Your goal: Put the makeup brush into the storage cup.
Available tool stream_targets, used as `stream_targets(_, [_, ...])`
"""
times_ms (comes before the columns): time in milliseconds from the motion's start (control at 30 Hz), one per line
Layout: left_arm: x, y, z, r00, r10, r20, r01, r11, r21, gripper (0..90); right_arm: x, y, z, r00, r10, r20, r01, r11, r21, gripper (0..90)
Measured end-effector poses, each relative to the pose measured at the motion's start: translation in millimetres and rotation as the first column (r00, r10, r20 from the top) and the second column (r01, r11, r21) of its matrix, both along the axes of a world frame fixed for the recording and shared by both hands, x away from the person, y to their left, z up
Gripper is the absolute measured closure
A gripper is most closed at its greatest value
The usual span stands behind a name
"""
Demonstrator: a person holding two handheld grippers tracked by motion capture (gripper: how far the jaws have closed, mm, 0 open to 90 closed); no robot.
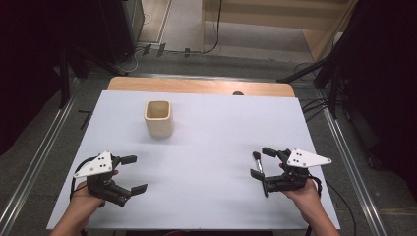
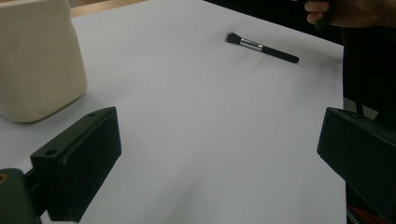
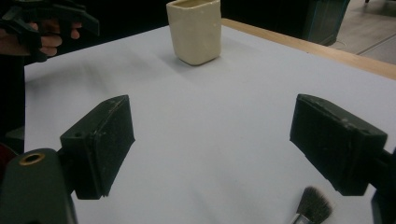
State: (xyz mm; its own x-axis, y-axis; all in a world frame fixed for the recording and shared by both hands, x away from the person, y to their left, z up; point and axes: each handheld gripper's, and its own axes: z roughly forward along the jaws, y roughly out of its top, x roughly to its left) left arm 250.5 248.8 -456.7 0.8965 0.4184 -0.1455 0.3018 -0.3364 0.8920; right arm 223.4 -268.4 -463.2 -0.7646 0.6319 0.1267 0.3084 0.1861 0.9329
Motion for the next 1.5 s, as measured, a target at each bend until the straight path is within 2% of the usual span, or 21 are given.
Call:
stream_targets(600, [0.0,-0.2,0.0,1.0000,0.000,0.001,0.000,1.0000,-0.002,0.4,-0.7,-1.5,1.4,0.9999,-0.015,-0.008,0.014,1.000,-0.014,14.7])
stream_targets(700, [0.0,-0.7,0.0,1.0000,-0.003,-0.001,0.003,1.0000,-0.003,0.4,-2.1,-2.4,2.2,0.9991,-0.033,-0.026,0.033,0.999,-0.014,15.0])
stream_targets(800, [-0.1,-1.8,0.2,0.9999,-0.011,0.002,0.011,0.9999,0.002,0.4,-4.0,-0.7,2.9,0.9972,-0.065,-0.036,0.063,0.997,-0.041,15.0])
stream_targets(867, [-0.4,-2.7,0.2,0.9999,-0.016,0.003,0.016,0.9999,0.003,0.5,-4.8,1.3,3.3,0.9935,-0.094,-0.063,0.090,0.993,-0.077,17.4])
stream_targets(967, [-0.9,-3.3,0.5,0.9998,-0.020,0.000,0.020,0.9998,-0.001,0.5,-4.8,1.5,2.7,0.9915,-0.105,-0.077,0.099,0.992,-0.077,17.5])
stream_targets(1067, [-1.2,-4.2,0.5,0.9996,-0.028,0.001,0.028,0.9996,-0.003,0.5,-5.2,1.3,2.4,0.9890,-0.121,-0.085,0.116,0.991,-0.067,16.1])
stream_targets(1167, [-1.9,-4.9,0.8,0.9994,-0.034,0.003,0.034,0.9994,-0.002,0.5,-5.8,0.3,2.4,0.9848,-0.158,-0.073,0.150,0.984,-0.098,14.5])
stream_targets(1367, [-2.6,-5.2,1.4,0.9992,-0.041,-0.003,0.041,0.9992,0.002,0.4,-8.5,-5.5,4.2,0.9693,-0.229,-0.090,0.221,0.971,-0.092,14.3])
stream_targets(1433, [-3.1,-5.1,1.5,0.9991,-0.042,-0.003,0.042,0.9991,0.004,0.4,-8.9,-6.1,4.5,0.9664,-0.241,-0.088,0.232,0.967,-0.107,14.3])
stream_targets(1500, [-3.2,-4.9,1.4,0.9992,-0.041,-0.003,0.041,0.9992,0.002,0.5,-8.5,-7.0,4.1,0.9592,-0.265,-0.100,0.251,0.959,-0.129,14.2])
